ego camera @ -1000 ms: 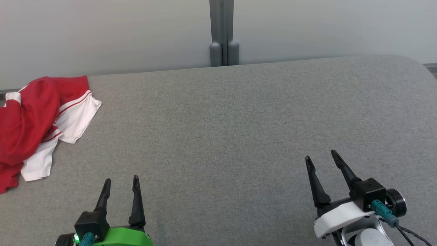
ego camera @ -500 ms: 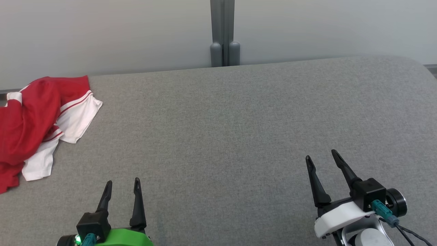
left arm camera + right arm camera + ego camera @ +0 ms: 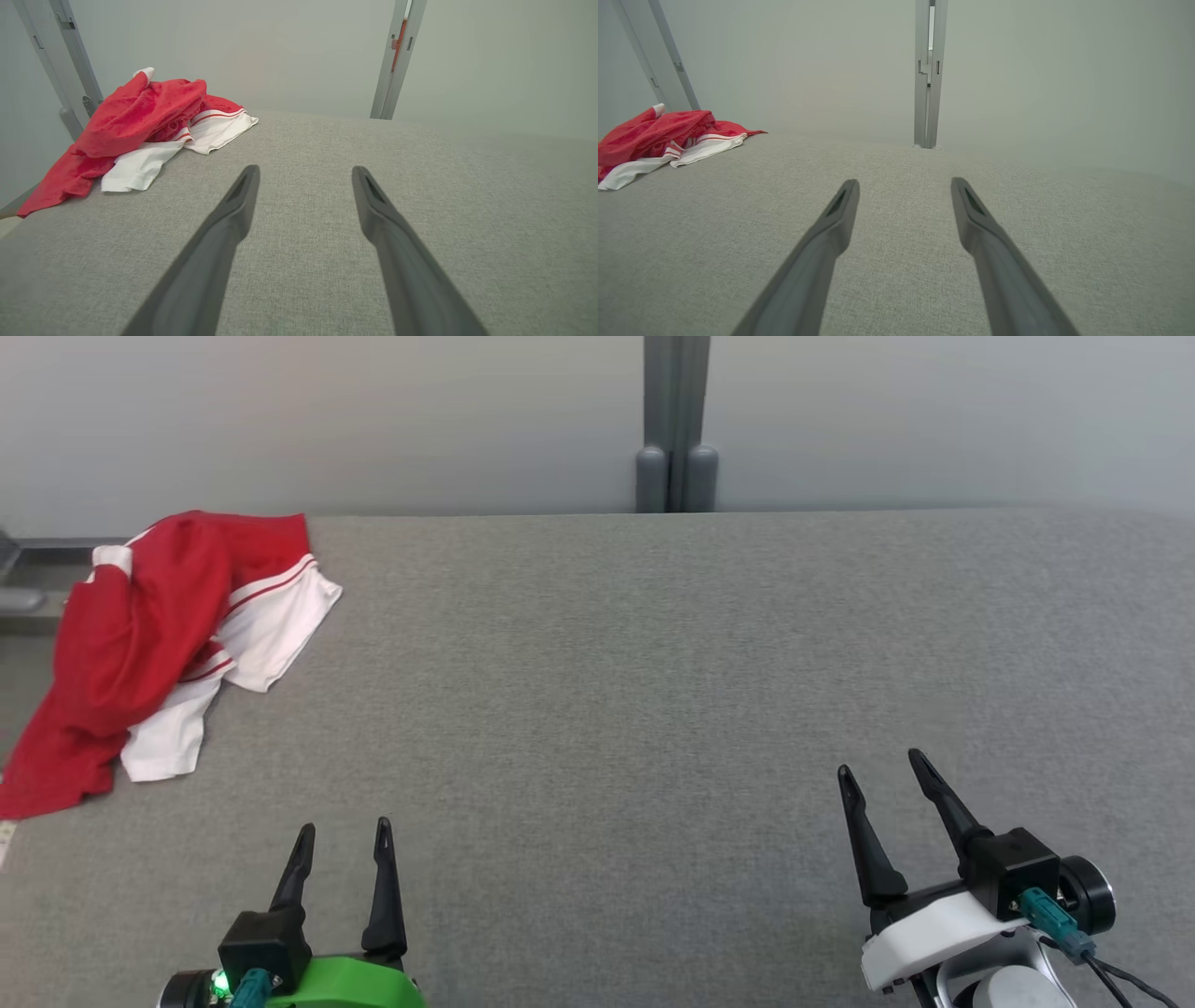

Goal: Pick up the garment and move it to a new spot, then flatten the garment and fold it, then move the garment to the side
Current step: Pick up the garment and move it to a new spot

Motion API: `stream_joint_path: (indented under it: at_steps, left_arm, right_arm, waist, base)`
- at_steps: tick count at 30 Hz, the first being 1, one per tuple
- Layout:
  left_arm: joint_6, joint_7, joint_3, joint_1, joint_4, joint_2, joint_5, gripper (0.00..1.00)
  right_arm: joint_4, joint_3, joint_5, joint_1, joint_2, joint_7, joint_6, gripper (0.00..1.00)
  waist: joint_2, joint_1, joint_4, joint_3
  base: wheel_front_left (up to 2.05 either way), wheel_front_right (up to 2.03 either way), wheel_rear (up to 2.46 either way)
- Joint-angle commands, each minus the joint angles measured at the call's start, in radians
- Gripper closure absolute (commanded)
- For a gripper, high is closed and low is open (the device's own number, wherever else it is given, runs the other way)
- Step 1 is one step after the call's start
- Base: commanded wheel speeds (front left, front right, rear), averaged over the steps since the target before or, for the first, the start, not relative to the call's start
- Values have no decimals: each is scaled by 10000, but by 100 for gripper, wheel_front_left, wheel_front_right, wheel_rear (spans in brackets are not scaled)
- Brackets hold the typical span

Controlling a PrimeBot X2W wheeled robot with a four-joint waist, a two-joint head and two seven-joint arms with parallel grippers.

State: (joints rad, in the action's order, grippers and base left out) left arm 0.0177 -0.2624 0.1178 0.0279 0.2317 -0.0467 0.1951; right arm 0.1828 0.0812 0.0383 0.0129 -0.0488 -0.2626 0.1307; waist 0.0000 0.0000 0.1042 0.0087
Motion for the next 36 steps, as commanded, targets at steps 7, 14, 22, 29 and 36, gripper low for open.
stream_joint_path:
  at_steps: [7,14,22,29,36]
  left_arm:
    - [-2,-37,-206,-85,-21,-60,-111,0]
    - [-4,-37,-262,74,-2,-57,-10,0]
    - [62,-26,-236,151,-29,-57,33,0]
    - [188,-26,-361,147,-176,-59,175,0]
    - [93,-24,-1303,-762,-551,-388,-102,0]
  right_arm:
    - [-41,71,93,23,-29,-35,-1,0]
    - [10,395,150,75,-31,-35,-1,0]
    - [59,500,102,110,-32,-35,-1,0]
    - [27,473,-8,237,-34,-35,-1,0]
    - [-202,46,-399,424,-37,-35,-1,0]
  waist:
    - [0,0,2192,69]
    - [0,0,3219,47]
    - [0,0,3563,104]
    - [0,0,3388,360]
    - [0,0,2954,1105]
  base:
    - [0,0,0]
    - [0,0,0]
    - [0,0,0]
    - [0,0,0]
    - [0,0,0]
